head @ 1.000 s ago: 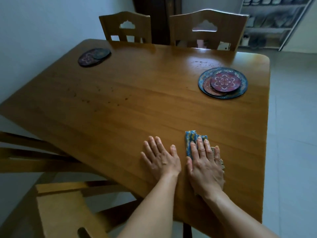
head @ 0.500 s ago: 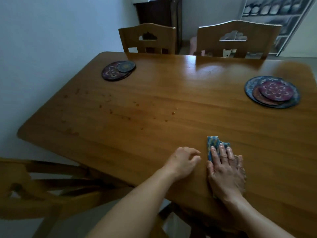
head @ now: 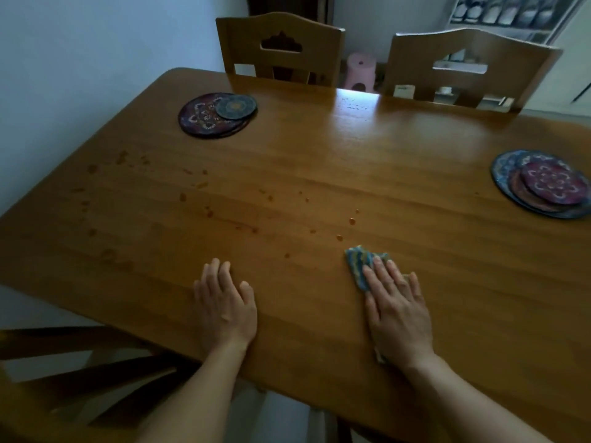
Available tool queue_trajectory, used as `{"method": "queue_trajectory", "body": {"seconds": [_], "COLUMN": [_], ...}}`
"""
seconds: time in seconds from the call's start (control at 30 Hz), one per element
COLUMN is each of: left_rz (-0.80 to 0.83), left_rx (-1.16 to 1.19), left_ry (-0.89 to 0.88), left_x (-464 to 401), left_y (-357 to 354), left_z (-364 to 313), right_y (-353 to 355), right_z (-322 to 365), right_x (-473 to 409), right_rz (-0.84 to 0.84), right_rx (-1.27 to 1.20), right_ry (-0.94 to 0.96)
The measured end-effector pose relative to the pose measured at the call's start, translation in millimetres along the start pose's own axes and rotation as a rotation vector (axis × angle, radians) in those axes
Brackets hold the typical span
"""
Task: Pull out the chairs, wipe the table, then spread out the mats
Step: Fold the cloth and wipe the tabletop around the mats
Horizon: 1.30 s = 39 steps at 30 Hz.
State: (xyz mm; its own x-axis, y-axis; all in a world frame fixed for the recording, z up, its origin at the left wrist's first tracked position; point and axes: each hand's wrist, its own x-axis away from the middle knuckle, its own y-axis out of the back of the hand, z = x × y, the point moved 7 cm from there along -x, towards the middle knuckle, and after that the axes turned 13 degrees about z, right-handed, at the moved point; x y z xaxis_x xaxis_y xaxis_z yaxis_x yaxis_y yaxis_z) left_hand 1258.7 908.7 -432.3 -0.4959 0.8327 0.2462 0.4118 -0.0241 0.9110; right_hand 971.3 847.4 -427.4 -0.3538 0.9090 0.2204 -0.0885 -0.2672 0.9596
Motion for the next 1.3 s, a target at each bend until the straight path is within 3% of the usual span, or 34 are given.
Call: {"method": "queue_trajectory", "body": {"seconds": [0.13, 0.27, 0.4, 0.53, 0.63, 0.7, 0.77, 0.9, 1.0, 1.07, 1.17, 1.3], "left_rz": [-0.065, -0.111, -0.114, -0.125, -0.113, -0.11, -0.11, -0.107, -0.102, -0.086, -0.045, -0.044], "left_rx": [-0.026, -0.042, -0.061, -0.057, -0.045, -0.03, -0.015, -0.01, 0.0, 0.006, 0.033, 0.19], "left_ry": [-0.016, -0.034, -0.031, -0.036, -0.043, -0.044, -0.054, -0.049, -0.048, -0.036, -0.02, -0.073], "left_x": [-2.6, -4.2, -5.5, -5.2, -5.3, -5.3, -4.8, -3.5, -5.0, -3.9, -4.6, -8.1], "left_y": [-3.9, -3.7, -3.5, -1.4, -1.0, -1.4, -0.6, -0.2, 0.0, -2.9, -1.8, 11.1], "left_z": [1.9, 0.8, 3.2, 3.6, 4.5, 5.6, 4.2, 3.5, 2.6, 0.5, 3.2, 6.2], "right_y": [23.2, 36.6, 27.9, 3.8, -7.0, -8.8, -2.4, 14.7, 18.3, 17.8, 16.7, -2.0], "right_z": [-41.9, -24.9, 60.2, 143.8, 150.9, 125.1, 86.0, 22.6, 23.4, 42.1, 99.6, 174.1], "right_x": [-62.5, -126.3, -147.8, -97.7, -53.8, -40.5, -40.1, -68.4, -96.3, -108.8, -122.0, -107.4], "right_rz": [-0.007, -0.035, 0.071, 0.142, 0.188, 0.206, 0.161, 0.033, 0.016, 0.034, 0.059, 0.106], "right_rx": [-0.112, -0.196, -0.147, -0.08, -0.026, -0.018, -0.032, -0.081, -0.12, -0.147, -0.13, -0.059], "right_ry": [-0.29, -0.342, -0.058, 0.336, 0.575, 0.625, 0.542, 0.171, -0.118, -0.214, -0.153, 0.098]}}
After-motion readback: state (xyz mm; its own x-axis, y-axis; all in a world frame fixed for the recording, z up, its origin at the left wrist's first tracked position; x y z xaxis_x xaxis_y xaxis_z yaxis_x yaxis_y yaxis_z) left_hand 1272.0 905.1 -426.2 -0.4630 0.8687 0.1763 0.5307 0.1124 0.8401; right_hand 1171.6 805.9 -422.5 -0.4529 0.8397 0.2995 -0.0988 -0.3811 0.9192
